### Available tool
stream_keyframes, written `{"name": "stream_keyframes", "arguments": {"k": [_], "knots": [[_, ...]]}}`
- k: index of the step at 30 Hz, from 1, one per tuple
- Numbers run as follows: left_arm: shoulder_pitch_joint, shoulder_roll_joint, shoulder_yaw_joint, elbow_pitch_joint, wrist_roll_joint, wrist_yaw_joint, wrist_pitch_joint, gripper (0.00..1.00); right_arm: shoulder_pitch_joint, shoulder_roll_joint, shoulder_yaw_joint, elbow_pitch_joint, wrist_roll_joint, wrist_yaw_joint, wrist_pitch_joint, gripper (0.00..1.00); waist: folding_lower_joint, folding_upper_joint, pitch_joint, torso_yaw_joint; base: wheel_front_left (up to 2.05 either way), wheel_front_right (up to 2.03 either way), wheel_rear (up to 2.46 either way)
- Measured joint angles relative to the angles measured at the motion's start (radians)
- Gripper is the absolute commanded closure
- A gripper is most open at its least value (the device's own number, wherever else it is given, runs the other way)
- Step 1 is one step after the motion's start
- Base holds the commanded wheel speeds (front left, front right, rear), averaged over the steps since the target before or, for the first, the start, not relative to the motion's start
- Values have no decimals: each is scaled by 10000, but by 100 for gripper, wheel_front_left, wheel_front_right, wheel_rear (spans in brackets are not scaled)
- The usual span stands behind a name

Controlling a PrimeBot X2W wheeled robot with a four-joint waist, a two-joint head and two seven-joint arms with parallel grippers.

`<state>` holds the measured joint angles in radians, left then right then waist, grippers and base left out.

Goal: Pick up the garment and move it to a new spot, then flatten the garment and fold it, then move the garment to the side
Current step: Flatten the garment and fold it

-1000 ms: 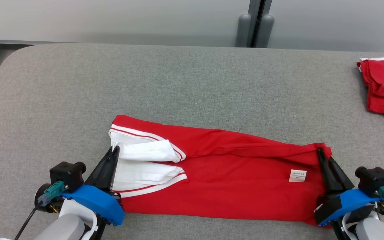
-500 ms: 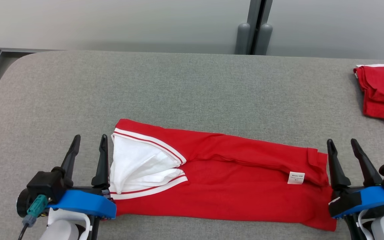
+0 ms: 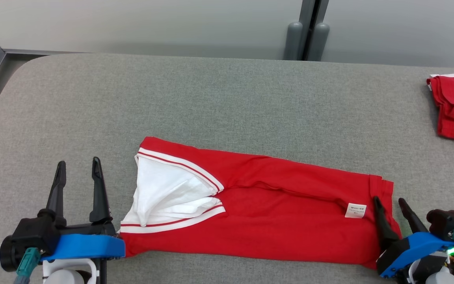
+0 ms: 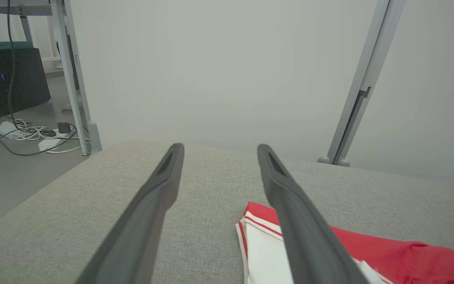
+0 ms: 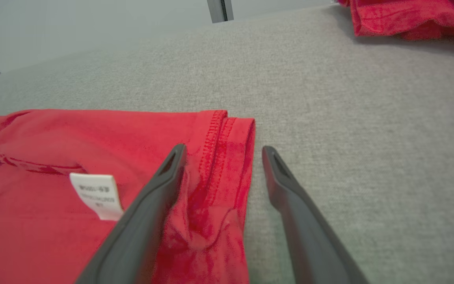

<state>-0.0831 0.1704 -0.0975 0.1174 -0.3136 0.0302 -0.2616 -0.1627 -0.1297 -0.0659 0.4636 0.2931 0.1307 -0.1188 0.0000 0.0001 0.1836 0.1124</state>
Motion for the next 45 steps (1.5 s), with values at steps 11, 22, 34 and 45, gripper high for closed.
{"name": "stream_keyframes", "arguments": {"k": [11, 22, 34, 45], "knots": [[161, -696, 1151, 50, 1181, -708, 0, 0, 256, 311, 242, 420, -102, -4, 596, 16, 0, 0, 46, -67, 0, 0, 0], [166, -978, 1622, 211, 1764, -1030, 0, 0, 155, 174, 71, 313, 247, 2, 328, 100, 0, 0, -54, -249, 0, 0, 0], [320, -1093, 1854, 314, 2082, -1210, 0, 0, 90, -1122, -1264, -303, 244, 0, 752, 100, 0, 0, -380, -485, 0, 0, 0], [396, -1147, 1879, 454, 2134, -1296, 0, 0, 274, -566, -303, -1471, 199, -2, 1154, 100, 0, 0, -495, -576, 0, 0, 0]]}}
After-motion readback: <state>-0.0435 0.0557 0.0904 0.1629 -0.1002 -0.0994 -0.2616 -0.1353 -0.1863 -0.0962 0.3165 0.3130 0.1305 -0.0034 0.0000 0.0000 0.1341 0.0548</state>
